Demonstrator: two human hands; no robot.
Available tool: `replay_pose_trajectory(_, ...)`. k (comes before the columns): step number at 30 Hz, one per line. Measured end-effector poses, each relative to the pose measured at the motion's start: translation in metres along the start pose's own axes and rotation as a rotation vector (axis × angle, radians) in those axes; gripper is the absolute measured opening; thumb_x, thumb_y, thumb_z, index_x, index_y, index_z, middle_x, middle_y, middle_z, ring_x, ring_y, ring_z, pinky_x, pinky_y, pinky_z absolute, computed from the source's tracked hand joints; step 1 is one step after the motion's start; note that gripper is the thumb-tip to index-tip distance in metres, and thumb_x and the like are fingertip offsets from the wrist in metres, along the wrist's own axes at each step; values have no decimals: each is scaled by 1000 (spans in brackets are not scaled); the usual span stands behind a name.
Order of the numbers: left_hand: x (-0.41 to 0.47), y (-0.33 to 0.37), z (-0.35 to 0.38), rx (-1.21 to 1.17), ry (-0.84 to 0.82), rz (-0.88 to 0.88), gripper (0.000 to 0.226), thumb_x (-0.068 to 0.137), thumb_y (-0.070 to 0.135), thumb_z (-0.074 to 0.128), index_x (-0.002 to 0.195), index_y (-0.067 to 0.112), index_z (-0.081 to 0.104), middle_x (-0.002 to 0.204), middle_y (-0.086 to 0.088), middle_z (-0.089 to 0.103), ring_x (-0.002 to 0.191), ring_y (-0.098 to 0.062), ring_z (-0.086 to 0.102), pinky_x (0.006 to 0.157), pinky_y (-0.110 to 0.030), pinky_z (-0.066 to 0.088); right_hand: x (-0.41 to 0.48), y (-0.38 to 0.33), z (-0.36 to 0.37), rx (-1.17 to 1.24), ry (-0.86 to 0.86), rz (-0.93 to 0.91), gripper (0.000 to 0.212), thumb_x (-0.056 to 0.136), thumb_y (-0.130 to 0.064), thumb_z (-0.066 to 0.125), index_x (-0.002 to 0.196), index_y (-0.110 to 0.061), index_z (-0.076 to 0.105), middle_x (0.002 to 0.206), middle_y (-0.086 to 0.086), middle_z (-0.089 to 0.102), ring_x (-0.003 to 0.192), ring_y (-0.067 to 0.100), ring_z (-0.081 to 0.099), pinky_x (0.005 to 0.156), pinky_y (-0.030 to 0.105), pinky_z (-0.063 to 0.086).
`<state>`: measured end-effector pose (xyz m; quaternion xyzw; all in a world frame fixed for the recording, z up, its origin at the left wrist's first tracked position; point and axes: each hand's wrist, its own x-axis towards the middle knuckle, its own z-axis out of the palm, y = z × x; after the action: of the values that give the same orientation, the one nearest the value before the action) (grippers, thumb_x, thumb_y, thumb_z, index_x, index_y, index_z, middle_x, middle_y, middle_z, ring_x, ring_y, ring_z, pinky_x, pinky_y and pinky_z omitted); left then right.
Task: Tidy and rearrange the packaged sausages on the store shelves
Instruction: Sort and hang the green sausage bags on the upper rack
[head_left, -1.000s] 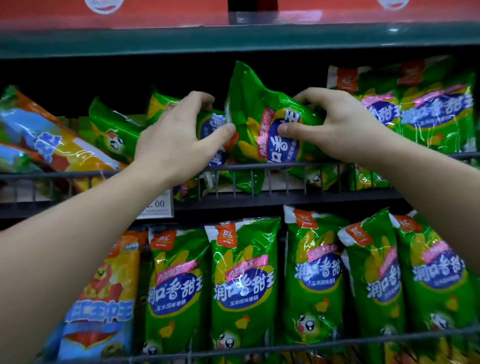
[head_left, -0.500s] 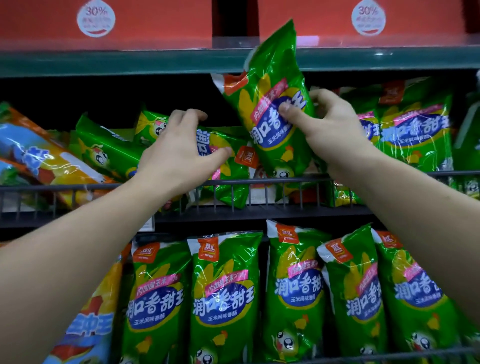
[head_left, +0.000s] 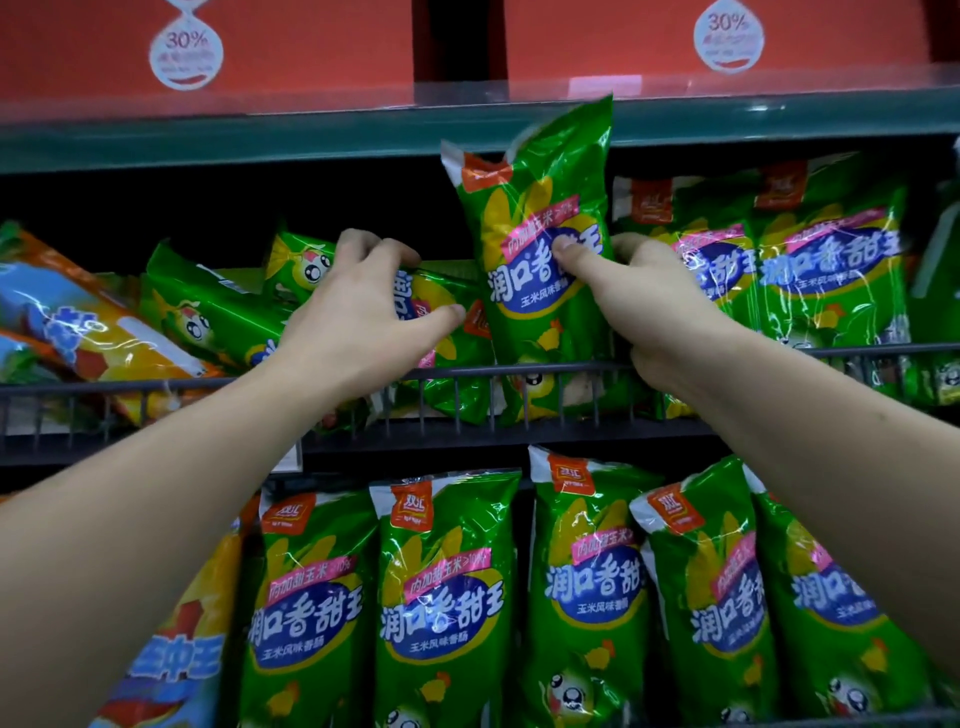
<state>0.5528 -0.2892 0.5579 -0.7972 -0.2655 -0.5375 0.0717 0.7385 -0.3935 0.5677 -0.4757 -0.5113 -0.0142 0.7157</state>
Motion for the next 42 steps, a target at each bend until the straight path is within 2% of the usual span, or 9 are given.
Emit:
replay_pose_trajectory(4,0,1,1,16,5,13,60,84,56,63,133,25,46,140,4,32,126,-19,45,100,-44,45,2,-6,-1,-60,-30,142,73,65,-56,70,121,-11,56,122,10,65,113,34,61,102,56,45)
replay_pose_trajectory(6,0,1,2,24,8,18,60,84,56,63,133,25,46,138,3,33,126,-20,45,99,-45,46,3,-9,-3,-78,-40,184,79,66,-58,66,128,-11,52,128,11,61,118,36,58,103,57,42)
replay_pose_trajectory(10,0,1,2,37,-4,22,59,85,54,64,134,25,46,137,2,33,123,-22,48,97,-47,48,8,-8,-15,-275,19,155,55,96,-50,52,131,-7,50,118,6,53,106,28,52,87,32,37)
replay_pose_trajectory(13,3,-1,2,72,-10,28,60,85,52,64,136,27,46,137,3,33,122,-22,48,95,-47,49,1,-7,-19,-441,39,63,43,99,-50,48,90,-8,51,80,5,45,70,21,44,60,33,32)
replay_pose_trajectory(15,6,-1,3,111,-7,37,61,84,49,66,138,28,46,136,2,34,124,-24,45,94,-46,49,-4,-5,-18,-525,65,5,43,97,-50,51,79,-12,42,72,3,40,64,20,39,54,34,26)
replay_pose_trajectory(20,17,-5,3,287,-34,76,66,81,43,68,141,31,45,139,0,40,126,-29,31,98,-46,39,-10,5,-23,-640,169,-244,50,94,-43,61,128,-9,46,98,4,52,85,20,47,69,28,32)
replay_pose_trajectory(29,29,-8,1,446,-106,96,65,78,61,68,128,26,47,138,-2,51,138,-29,30,114,-66,11,-10,13,-26,-568,177,-279,52,93,-41,63,132,-13,44,97,1,52,78,14,51,72,27,36)
replay_pose_trajectory(36,27,-5,-3,516,-64,124,60,80,65,63,122,25,45,132,-3,56,128,-31,42,106,-74,21,-7,16,-29,-469,214,-274,48,91,-39,66,130,-19,46,85,-6,50,72,5,50,55,14,37)
replay_pose_trajectory(42,30,-3,-23,253,137,-49,56,83,61,64,116,20,44,105,-9,55,116,-37,50,100,-66,37,-6,14,-29,-471,212,-247,50,92,-38,65,131,-18,43,109,4,52,83,14,54,70,25,36)
